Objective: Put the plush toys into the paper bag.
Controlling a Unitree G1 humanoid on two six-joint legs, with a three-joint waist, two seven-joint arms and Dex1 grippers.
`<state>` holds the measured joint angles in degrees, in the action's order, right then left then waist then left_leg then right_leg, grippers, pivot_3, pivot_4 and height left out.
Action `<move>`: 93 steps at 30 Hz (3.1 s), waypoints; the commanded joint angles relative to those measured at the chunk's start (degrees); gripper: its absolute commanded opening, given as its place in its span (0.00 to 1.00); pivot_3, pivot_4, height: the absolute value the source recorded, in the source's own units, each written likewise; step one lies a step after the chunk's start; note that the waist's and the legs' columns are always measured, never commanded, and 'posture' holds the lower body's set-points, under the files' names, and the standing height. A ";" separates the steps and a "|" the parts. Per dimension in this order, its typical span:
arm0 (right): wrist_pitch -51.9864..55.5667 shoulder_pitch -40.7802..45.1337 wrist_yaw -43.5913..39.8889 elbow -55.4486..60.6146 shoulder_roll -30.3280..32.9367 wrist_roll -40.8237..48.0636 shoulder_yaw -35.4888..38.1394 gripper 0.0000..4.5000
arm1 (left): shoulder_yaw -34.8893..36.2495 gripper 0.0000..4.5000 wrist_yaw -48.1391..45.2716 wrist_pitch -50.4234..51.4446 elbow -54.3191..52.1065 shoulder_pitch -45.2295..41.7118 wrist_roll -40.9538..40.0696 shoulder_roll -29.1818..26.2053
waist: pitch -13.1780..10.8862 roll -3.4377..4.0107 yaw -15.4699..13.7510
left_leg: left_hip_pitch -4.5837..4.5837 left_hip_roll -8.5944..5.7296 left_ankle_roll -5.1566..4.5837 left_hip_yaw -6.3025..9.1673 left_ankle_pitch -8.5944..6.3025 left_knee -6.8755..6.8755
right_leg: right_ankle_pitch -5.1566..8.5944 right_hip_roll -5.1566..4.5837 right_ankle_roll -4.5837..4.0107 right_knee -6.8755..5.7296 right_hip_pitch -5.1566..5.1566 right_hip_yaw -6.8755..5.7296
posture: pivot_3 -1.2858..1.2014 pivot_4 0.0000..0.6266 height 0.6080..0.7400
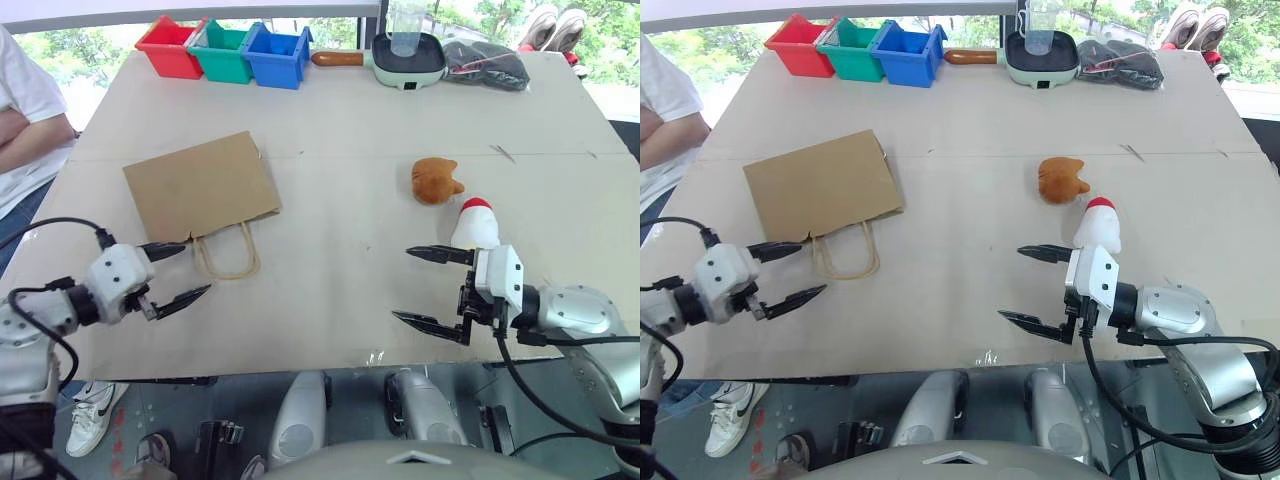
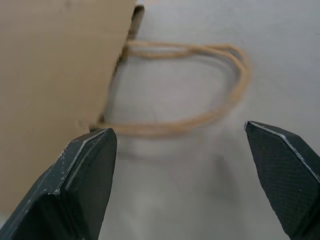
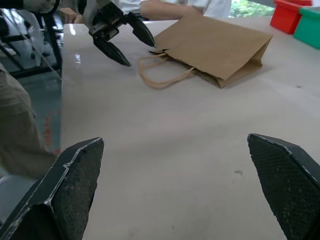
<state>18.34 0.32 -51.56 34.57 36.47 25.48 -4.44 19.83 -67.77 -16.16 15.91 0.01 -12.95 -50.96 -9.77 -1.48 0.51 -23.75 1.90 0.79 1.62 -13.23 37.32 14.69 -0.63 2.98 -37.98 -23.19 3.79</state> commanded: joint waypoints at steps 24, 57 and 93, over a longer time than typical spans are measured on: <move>-2.36 -2.18 8.66 0.91 -3.98 -6.41 -1.25 1.00 | -8.75 0.49 1.93 -7.89 4.26 -12.24 1.76 0.60 | 0.01 -0.01 0.16 | 0.00 0.10 0.00 0.02 0.00 0.06 | -0.02 0.08 0.02 -0.09 0.00 -0.02 | 0.52 0.24 1.00; -16.26 30.34 22.15 -57.91 -39.45 -18.63 -12.27 0.02 | -21.59 0.00 3.97 18.82 -25.92 -27.81 -16.71 22.05 | 0.01 0.01 1.31 | -0.07 -0.08 0.00 0.16 0.01 0.14 | -0.03 0.08 -0.01 -0.58 -0.20 0.03 | 0.52 0.24 1.00; 5.16 31.32 15.10 -57.37 -36.54 -30.15 -18.35 0.02 | -6.93 0.00 24.19 39.42 -27.07 -35.90 -29.81 23.10 | 0.07 0.02 1.75 | 0.86 -0.08 0.03 0.17 0.00 -0.11 | 0.14 0.10 -0.20 -0.77 0.49 0.03 | 0.52 0.24 1.00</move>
<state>19.95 34.09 -36.31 -19.96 -1.29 -3.44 -21.12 11.37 -44.23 23.28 -9.77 -34.73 -41.28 -27.82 -9.70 -1.46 2.26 -22.88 1.82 0.82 1.78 -13.23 37.21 14.82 -0.53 2.78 -38.74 -22.70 3.82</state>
